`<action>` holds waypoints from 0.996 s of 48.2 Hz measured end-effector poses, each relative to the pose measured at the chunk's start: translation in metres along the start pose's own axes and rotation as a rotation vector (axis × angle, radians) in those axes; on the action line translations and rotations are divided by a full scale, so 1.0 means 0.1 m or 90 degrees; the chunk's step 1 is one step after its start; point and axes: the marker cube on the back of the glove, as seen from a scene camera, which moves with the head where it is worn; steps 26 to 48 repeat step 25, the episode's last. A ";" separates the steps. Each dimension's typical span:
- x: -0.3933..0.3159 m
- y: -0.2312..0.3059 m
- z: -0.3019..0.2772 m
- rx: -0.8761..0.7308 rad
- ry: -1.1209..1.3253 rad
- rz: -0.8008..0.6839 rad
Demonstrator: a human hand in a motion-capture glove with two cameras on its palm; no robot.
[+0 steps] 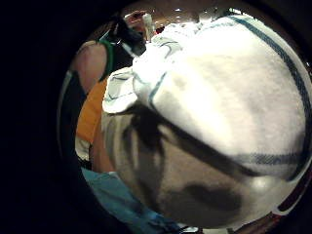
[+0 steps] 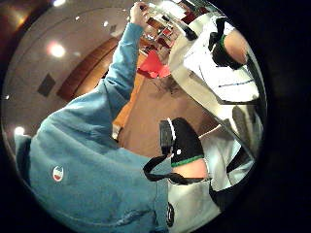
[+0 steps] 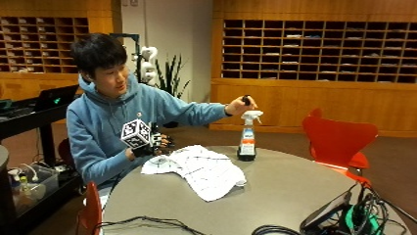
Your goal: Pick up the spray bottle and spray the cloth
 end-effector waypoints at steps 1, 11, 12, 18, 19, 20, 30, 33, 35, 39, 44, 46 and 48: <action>0.00 -0.01 0.00 0.001 0.001 0.000; -0.13 0.08 0.13 -0.002 -0.003 -0.013; -0.13 0.07 0.13 0.000 -0.002 -0.013; -0.03 -0.03 0.02 -0.006 -0.007 -0.003; -0.02 -0.04 0.01 -0.009 -0.008 -0.003; -0.01 -0.05 0.00 -0.011 -0.009 -0.003; -0.01 -0.06 0.01 -0.016 -0.008 0.002; -0.01 -0.06 0.01 -0.016 -0.008 0.002; -0.01 -0.06 0.01 -0.016 -0.008 0.002; -0.01 -0.06 0.01 -0.016 -0.008 0.002; -0.01 -0.06 0.01 -0.016 -0.008 0.002; -0.01 -0.06 0.01 -0.016 -0.008 0.002; -0.01 -0.06 0.01 -0.016 -0.008 0.002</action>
